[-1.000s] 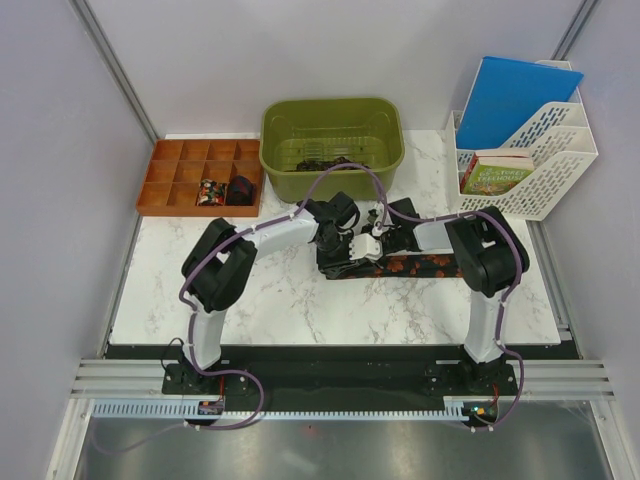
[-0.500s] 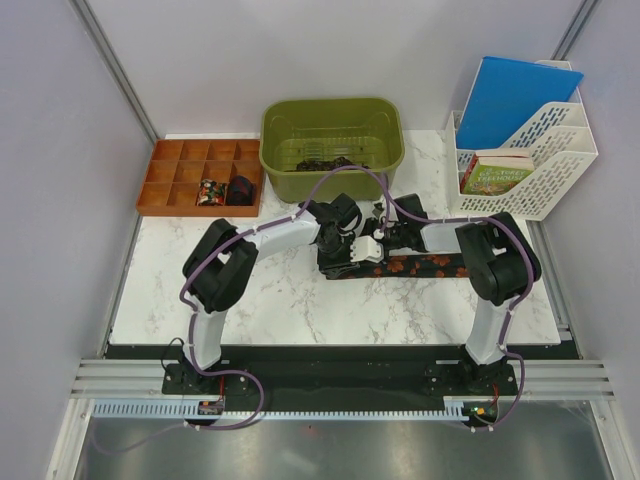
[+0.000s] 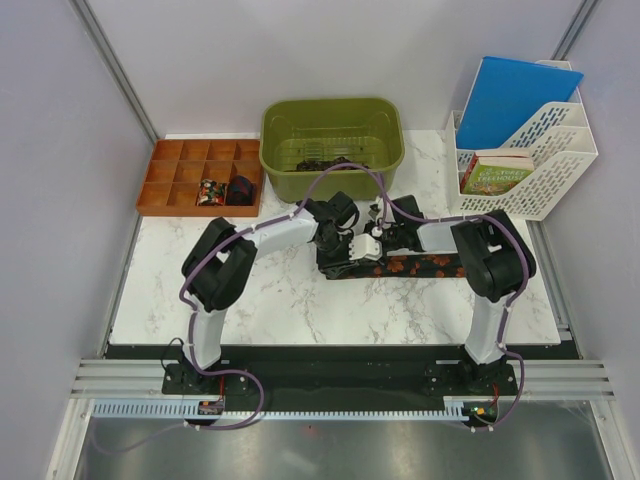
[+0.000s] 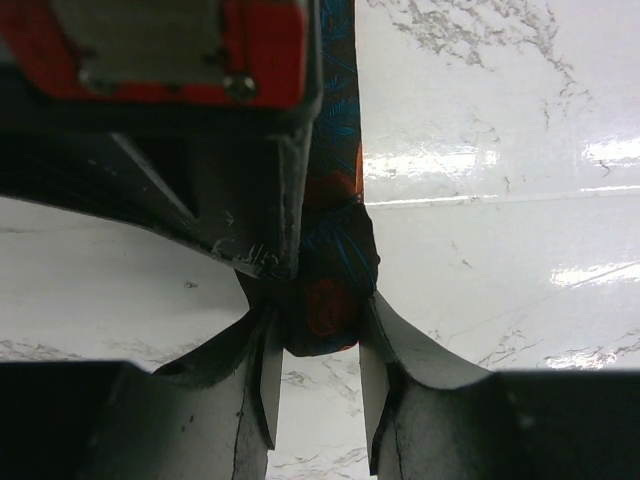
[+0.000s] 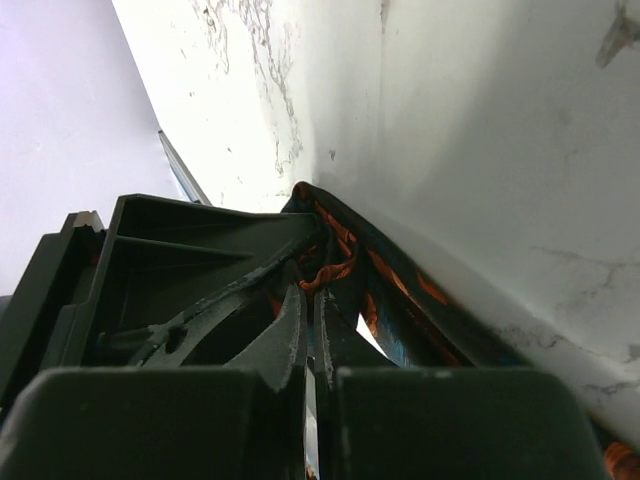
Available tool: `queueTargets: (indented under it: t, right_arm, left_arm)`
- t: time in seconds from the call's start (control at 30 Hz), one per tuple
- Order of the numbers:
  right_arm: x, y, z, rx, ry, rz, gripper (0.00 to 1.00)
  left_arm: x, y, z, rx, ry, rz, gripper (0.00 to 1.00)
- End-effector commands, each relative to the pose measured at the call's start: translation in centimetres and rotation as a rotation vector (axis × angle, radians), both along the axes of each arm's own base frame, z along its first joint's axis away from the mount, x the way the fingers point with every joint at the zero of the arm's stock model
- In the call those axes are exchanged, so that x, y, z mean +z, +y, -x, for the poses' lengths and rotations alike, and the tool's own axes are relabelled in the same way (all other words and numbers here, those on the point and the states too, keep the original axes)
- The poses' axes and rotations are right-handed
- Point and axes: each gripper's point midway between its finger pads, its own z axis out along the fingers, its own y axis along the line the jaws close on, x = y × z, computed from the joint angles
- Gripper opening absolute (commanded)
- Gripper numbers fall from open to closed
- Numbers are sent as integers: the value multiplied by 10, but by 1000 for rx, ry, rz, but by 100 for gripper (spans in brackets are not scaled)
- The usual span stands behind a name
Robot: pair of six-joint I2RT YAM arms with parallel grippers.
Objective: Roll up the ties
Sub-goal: Roll the tie at the center of the board.
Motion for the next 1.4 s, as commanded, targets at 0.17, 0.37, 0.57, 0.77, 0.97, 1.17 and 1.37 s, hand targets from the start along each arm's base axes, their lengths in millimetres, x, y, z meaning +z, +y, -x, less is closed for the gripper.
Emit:
queueTargets:
  t: [0.17,0.37,0.57,0.77,0.97,1.17,1.37]
  right_arm:
    - [-43,-25,-2,18,-20,153,0]
    - [-51,-31,-4,30,-66,194,0]
    - [-57,-37,-7,21,-95,233,0]
    - [-54,-39,-8,-19,-140,240,0]
    - [-57,-38,-13,-37,-156,251,0]
    - [-56,-38,-15,-58,-159,251,0]
    - [-47,-28,-15,-81,-125,186,3]
  left_arm:
    - [7,15,15,8,122,119,60]
    - [46,18,-7,74,6,345,80]
    - [41,13,-18,117,-40,388,83]
    - [38,-6,-30,246,69,401,83]
    - [25,-17,-24,297,180,384,86]
    - [13,-19,-14,302,220,334,60]
    - [9,-19,-12,245,134,284,29]
